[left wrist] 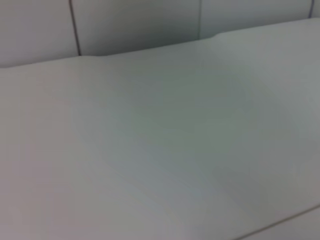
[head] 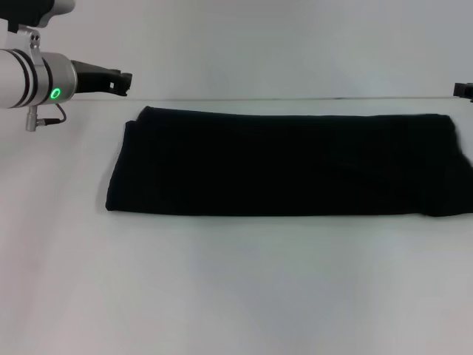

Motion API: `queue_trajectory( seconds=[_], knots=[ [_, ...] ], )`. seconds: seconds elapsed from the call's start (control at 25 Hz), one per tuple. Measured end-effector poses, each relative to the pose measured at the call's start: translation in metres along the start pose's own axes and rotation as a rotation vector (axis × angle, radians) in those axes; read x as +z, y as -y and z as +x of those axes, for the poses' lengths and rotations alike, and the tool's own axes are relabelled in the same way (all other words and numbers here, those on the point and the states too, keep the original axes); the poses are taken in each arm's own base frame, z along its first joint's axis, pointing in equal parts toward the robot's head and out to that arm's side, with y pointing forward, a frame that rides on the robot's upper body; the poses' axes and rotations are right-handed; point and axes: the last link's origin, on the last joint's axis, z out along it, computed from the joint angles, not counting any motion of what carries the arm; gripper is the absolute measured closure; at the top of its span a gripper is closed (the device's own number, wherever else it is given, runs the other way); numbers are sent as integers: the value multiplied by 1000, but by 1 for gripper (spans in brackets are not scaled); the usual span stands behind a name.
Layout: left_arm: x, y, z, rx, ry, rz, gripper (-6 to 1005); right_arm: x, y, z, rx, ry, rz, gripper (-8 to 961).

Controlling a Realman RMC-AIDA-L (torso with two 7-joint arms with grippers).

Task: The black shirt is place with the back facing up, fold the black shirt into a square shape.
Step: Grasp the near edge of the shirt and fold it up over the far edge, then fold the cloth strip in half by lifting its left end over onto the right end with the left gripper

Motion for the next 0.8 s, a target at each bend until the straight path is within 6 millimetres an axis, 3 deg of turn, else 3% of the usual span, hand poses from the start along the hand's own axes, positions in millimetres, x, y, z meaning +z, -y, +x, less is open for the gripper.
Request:
queue_trajectory(
  seconds=[0.08, 0.44, 0.72, 0.8],
  knots=[
    [1, 0, -1, -6, -8, 18, 869, -1, 3, 0, 7, 7, 18, 872],
    [-3, 2, -7, -94, 2, 5, 622, -10, 5, -6, 19, 1, -40, 514],
    [-42, -4, -26, -160, 111, -236, 337, -37, -3, 14, 104, -96, -231, 223],
    [-54, -5, -38, -181, 143, -273, 260, -43, -7, 24, 116, -129, -282, 224]
  ],
)
